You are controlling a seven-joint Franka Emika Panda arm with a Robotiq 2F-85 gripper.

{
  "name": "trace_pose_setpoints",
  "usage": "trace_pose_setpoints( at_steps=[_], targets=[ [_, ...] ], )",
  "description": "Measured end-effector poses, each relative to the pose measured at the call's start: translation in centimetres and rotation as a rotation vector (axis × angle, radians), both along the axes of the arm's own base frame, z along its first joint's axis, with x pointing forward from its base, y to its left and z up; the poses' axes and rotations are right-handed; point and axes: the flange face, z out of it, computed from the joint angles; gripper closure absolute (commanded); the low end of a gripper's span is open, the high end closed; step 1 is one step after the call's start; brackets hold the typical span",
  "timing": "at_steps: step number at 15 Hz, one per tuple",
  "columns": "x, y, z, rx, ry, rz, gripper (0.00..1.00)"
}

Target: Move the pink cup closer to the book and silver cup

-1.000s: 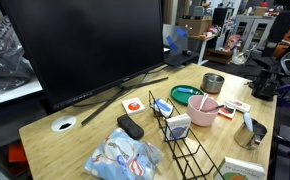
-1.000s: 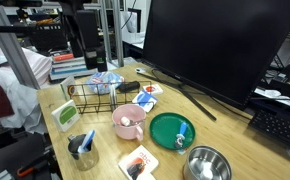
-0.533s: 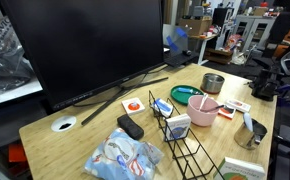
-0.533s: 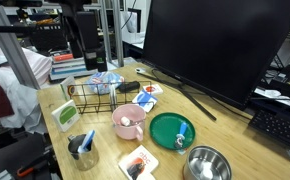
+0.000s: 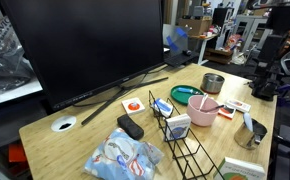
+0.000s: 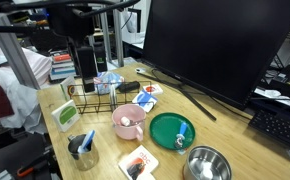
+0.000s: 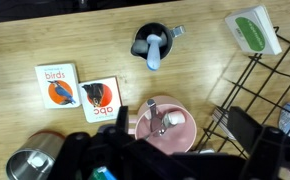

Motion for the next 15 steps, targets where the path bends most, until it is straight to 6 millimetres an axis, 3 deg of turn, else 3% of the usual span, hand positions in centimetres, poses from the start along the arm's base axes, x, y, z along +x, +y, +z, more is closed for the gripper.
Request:
trace_pose_setpoints(
  at_steps=[8,11,15],
  targets=[
    [0.2,-0.1,-0.2,0.002,-0.001,-0.017,0.0],
    [1.4,-0.9,-2.1,-0.002,0.012,-0.087,0.0],
    [4.7,-3.3,-6.0,-0.007,-0.001,-0.237,0.0]
  ],
)
